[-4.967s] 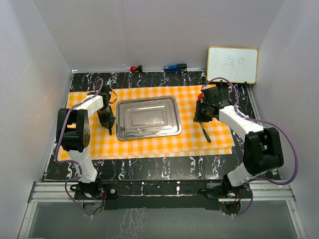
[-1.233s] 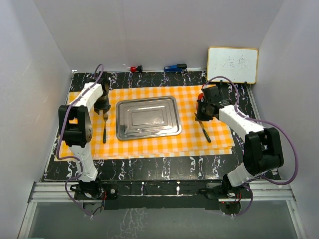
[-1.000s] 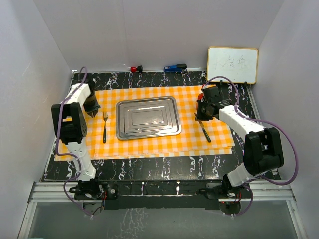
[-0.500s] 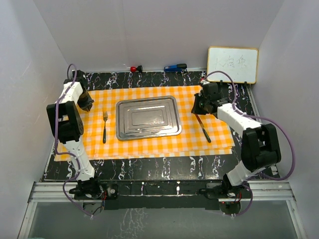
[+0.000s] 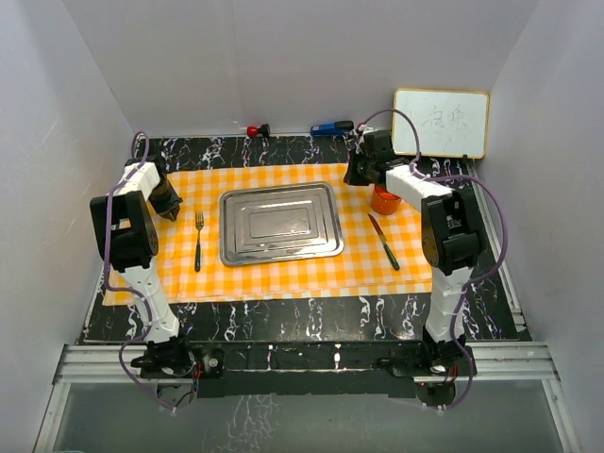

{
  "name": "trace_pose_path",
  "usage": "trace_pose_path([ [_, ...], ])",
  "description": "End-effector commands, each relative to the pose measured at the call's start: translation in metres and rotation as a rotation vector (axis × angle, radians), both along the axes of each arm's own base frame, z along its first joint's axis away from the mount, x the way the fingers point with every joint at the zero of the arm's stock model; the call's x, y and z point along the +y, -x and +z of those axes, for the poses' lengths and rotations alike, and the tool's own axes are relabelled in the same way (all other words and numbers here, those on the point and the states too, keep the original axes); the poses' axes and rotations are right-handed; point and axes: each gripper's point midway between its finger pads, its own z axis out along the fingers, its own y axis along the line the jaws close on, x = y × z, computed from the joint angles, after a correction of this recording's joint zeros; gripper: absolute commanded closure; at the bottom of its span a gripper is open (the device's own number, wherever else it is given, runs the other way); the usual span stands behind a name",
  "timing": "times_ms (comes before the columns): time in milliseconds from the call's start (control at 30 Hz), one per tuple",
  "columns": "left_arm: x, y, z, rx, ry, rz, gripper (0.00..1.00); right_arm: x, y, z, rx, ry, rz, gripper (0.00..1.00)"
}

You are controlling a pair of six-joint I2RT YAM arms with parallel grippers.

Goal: Set the dinner table for one person
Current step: Adjust the fork on the napkin, then pick up the cup with the napkin.

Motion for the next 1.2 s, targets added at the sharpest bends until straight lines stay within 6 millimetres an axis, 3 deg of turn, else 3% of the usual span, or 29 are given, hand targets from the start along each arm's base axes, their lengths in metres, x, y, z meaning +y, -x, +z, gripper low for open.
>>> trace_pose_path([
  [0, 0.001, -0.002, 0.015, -0.036, -0.015, 0.016, 0.94, 0.011, -0.022, 0.020, -0.091, -0.038, 0.022, 1.00],
  [333, 0.002, 0.001, 0.010, -0.036, -0.021, 0.018, 0.94, 0.014, -0.060, -0.012, -0.082, 0.023, 0.050, 1.00],
  [667, 0.003, 0.003, -0.001, -0.017, -0.024, 0.019, 0.94, 0.009, -0.094, -0.016, -0.085, 0.091, 0.036, 1.00],
  [1000, -0.003, 0.012, -0.017, 0.001, 0.000, 0.027, 0.95, -0.017, -0.080, -0.039, -0.029, 0.180, -0.008, 1.00],
  [1167, -0.005, 0.015, -0.022, 0.006, 0.013, 0.030, 0.95, -0.031, -0.069, -0.060, 0.016, 0.199, -0.027, 1.00],
])
